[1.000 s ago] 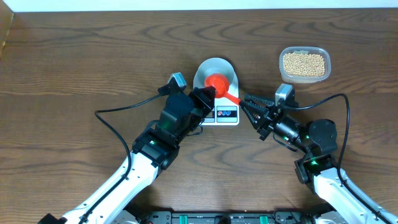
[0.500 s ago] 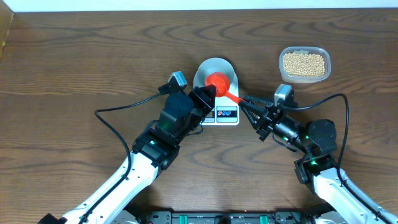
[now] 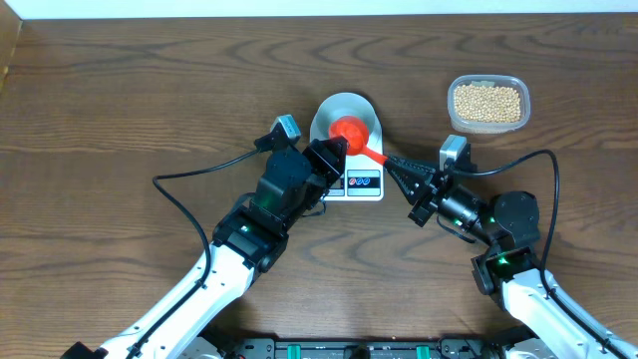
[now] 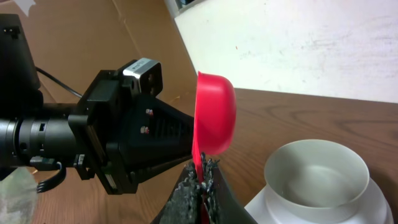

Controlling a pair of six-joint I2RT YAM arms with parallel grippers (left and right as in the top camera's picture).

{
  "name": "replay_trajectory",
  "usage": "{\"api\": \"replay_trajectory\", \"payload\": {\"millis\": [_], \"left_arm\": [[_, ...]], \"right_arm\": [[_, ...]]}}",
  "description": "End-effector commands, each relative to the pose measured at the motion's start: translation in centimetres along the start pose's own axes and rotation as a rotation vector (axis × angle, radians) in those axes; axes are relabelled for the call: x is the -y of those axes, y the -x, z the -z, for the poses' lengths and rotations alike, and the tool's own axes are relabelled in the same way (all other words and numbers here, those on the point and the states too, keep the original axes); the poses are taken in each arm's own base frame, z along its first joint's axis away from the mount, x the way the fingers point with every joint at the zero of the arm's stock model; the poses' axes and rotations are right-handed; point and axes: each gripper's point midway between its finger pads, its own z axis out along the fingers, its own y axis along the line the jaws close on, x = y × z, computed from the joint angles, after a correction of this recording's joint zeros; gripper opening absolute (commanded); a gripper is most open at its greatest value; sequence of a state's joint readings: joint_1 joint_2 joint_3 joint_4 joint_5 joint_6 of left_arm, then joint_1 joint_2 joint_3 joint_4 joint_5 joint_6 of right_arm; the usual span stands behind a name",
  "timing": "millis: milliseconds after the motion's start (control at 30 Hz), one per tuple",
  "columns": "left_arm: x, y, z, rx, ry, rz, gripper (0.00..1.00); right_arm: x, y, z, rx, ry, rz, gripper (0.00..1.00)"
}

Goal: Scoop item into bowl and weigh 50g on scale
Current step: 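Grasp the red scoop's handle with the right gripper from the left, then release the left gripper and carry the scoop right toward the soybean tub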

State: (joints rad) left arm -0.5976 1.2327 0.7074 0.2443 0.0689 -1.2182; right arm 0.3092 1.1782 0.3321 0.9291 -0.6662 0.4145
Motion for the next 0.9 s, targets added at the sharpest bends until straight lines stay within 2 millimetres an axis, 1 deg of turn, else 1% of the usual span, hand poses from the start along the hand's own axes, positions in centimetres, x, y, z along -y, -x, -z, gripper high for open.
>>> {"api": "replay_trajectory", "payload": {"millis": [0,167,300,400,467,500,633,667,733,867], "left_arm": [[1.1,0.3,0.0,0.011,-0.022,-0.035,0.07],[1.1,0.3,0.0,0.011,-0.022,-0.035,0.07],[1.0,0.3,0.0,0.011,-0.018,-0.067,0.08],[0.8,0.2,0.0,0.009,-0.011,-0.068,0.16],[0.8,0.2,0.0,0.009,-0.009,-0.081,0.17],[0.8,0.2,0.0,0.009,-0.007,-0.098,0.22],[0.5,0.1,0.0,0.005,0.003,-0.146,0.29],[0.4,0.1,0.0,0.004,0.005,-0.158,0.34],[0.4,0.1,0.0,0.003,0.008,-0.189,0.37],[0.1,0.5,0.0,0.027,0.027,-0.266,0.48]], "right_arm": [[-0.2,0.4,-0.3,0.006,0.008,0.006,0.01],[-0.2,0.4,-0.3,0.006,0.008,0.006,0.01],[0.0,0.5,-0.3,0.012,-0.005,0.007,0.01],[0.7,0.8,-0.2,0.027,-0.04,0.007,0.01],[1.3,1.0,-0.1,0.04,-0.07,0.007,0.01],[1.6,1.2,-0.1,0.047,-0.086,0.007,0.01],[2.6,1.6,0.3,0.067,-0.133,0.008,0.01],[2.9,1.8,0.4,0.072,-0.146,0.008,0.01],[3.2,1.9,0.5,0.076,-0.157,0.009,0.01],[4.3,2.1,1.1,0.082,-0.192,-0.01,0.01]]}}
